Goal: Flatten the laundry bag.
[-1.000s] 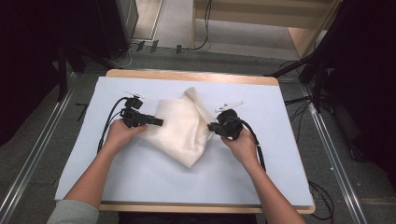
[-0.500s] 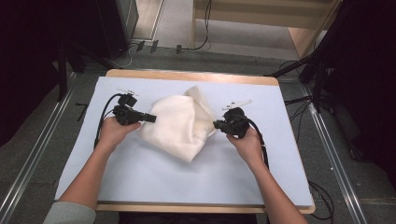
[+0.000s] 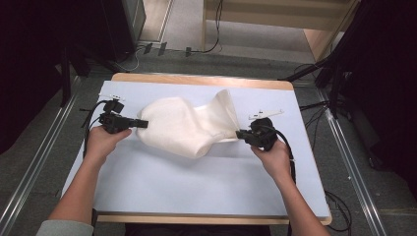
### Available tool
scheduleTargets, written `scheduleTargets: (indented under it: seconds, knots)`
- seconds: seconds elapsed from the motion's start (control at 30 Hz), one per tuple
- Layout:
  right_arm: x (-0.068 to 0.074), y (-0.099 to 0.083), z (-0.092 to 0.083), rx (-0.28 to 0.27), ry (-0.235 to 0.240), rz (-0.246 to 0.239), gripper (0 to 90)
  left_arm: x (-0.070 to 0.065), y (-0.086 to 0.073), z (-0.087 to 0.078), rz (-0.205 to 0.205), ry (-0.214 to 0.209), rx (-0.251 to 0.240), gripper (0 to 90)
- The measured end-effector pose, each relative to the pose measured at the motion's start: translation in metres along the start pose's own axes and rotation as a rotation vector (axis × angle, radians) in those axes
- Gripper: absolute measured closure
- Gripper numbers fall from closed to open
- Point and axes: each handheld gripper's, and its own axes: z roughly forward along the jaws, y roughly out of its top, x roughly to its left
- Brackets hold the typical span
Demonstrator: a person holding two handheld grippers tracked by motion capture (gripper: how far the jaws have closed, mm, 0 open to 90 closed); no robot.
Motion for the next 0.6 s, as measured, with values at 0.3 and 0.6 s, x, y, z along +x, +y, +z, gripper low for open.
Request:
scheduleTargets:
  seconds: [0.3,0.6]
  knots:
    - [0.01,-0.034,-0.005,0.056,0.037,-0.007,86.9,-0.001,-0.023,0.005,-0.002,0.004,0.061,85.1]
    - [0.009,-0.034,-0.021,-0.012,0.023,-0.002,51.9,-0.007,-0.027,0.005,0.022,0.012,0.052,82.1]
